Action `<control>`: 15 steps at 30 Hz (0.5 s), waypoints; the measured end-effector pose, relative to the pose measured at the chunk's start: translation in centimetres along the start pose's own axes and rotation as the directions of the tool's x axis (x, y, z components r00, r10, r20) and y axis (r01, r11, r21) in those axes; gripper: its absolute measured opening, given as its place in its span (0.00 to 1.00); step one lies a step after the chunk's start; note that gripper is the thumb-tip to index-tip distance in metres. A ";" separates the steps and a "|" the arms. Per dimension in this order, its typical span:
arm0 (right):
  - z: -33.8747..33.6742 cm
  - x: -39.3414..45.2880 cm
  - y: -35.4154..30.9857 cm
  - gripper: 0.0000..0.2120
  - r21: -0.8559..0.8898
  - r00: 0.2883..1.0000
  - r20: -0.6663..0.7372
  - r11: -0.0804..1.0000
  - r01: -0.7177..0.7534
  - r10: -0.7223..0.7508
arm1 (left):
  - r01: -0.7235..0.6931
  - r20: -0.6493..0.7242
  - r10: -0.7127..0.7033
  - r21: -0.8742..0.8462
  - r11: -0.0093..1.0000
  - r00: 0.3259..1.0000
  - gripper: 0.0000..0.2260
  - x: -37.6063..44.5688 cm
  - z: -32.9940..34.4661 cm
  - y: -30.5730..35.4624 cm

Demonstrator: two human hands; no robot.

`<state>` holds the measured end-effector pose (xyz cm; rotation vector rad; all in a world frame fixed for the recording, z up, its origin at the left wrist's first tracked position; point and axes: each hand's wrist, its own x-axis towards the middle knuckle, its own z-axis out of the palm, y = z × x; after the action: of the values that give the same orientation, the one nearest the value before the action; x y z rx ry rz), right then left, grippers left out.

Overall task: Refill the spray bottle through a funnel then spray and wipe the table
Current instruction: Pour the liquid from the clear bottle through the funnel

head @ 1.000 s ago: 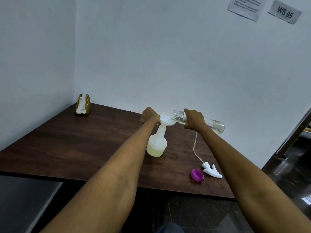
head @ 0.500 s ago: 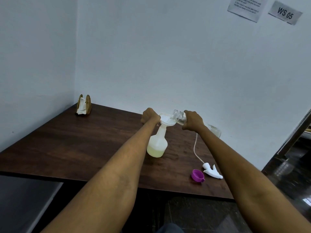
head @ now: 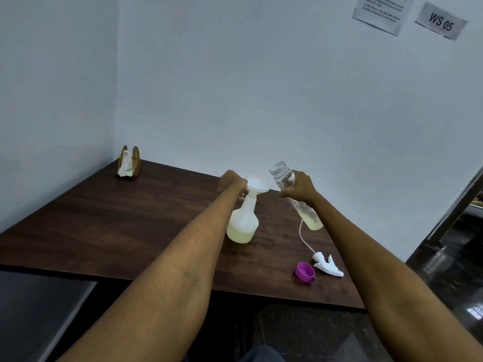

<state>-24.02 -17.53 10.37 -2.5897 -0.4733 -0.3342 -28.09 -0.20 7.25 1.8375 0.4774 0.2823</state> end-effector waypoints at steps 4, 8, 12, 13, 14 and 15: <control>-0.1 -0.3 -0.5 0.15 0.043 1.000 0.009 0.999 0.000 -0.001 | 0.025 0.026 -0.024 -0.058 0.998 0.999 0.10 -0.1 -0.1 -0.2; 0.0 -0.5 -0.8 0.16 0.056 1.000 0.009 0.998 -0.005 0.005 | 0.062 0.049 -0.057 -0.110 0.992 0.997 0.13 -0.1 -0.1 -0.1; 0.0 -0.6 -0.9 0.15 0.041 1.000 0.010 0.999 -0.002 0.001 | 0.041 0.035 -0.036 -0.146 0.988 0.999 0.16 0.1 0.0 0.4; 0.0 -0.6 -0.9 0.15 0.039 1.000 0.009 0.999 0.002 -0.003 | 0.032 0.037 -0.027 -0.156 0.987 0.999 0.16 0.1 0.1 0.5; 0.0 -0.6 -0.9 0.16 0.040 1.000 0.008 0.999 0.003 -0.003 | 0.026 0.033 -0.021 -0.161 0.987 0.999 0.16 0.2 0.2 0.5; 0.0 -0.6 -0.9 0.16 0.042 1.000 0.008 0.999 0.000 -0.001 | 0.012 0.011 -0.010 -0.164 0.986 1.000 0.16 0.2 0.2 0.5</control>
<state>-24.92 -16.91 10.54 -2.5509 -0.4789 -0.3108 -27.69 -0.41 7.65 1.6742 0.4440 0.2959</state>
